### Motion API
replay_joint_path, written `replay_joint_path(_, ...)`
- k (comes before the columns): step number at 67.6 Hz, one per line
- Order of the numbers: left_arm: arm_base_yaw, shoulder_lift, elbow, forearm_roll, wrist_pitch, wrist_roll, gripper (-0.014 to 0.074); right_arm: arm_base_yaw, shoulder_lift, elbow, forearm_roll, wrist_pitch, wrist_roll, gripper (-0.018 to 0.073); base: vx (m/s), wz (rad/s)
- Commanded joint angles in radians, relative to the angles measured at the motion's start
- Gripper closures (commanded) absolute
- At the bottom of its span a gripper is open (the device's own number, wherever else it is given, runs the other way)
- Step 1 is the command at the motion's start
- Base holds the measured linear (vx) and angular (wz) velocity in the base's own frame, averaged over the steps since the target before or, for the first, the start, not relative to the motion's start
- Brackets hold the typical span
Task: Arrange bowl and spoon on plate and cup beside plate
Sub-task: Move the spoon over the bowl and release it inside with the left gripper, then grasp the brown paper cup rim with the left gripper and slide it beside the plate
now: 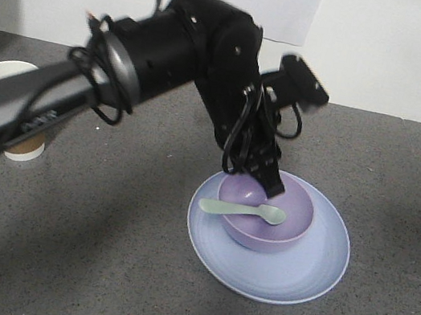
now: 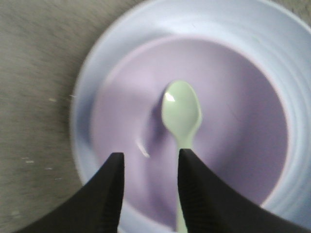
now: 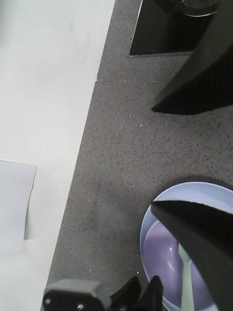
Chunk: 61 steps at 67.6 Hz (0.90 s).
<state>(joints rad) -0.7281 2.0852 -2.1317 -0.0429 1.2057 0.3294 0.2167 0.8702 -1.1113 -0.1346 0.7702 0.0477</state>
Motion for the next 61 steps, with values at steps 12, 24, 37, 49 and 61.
replay_joint_path(12, 0.067, -0.204, -0.036, 0.351, -0.079, -0.219, 0.0324, -0.002, -0.004, -0.025, -0.014, -0.121, 0.029, 0.0176, 0.00, 0.00)
replay_joint_path(24, 0.242, -0.272, -0.033, 0.463, -0.101, -0.374, 0.0324, -0.002, -0.004, -0.025, -0.043, -0.175, 0.051, 0.0365, 0.00, 0.00)
replay_joint_path(37, 0.478, -0.346, 0.048, 0.383, -0.150, -0.374, 0.0324, -0.002, 0.000, -0.025, -0.044, -0.178, 0.049, 0.0571, 0.00, 0.00)
replay_joint_path(49, 0.647, -0.367, 0.120, 0.189, -0.159, -0.361, 0.0324, -0.002, 0.032, -0.025, -0.041, -0.155, 0.049, 0.0570, 0.00, 0.00)
replay_joint_path(61, 0.735, -0.366, 0.225, 0.184, -0.158, -0.344, 0.0323, -0.002, 0.069, -0.025, -0.041, -0.127, 0.049, 0.0570, 0.00, 0.00)
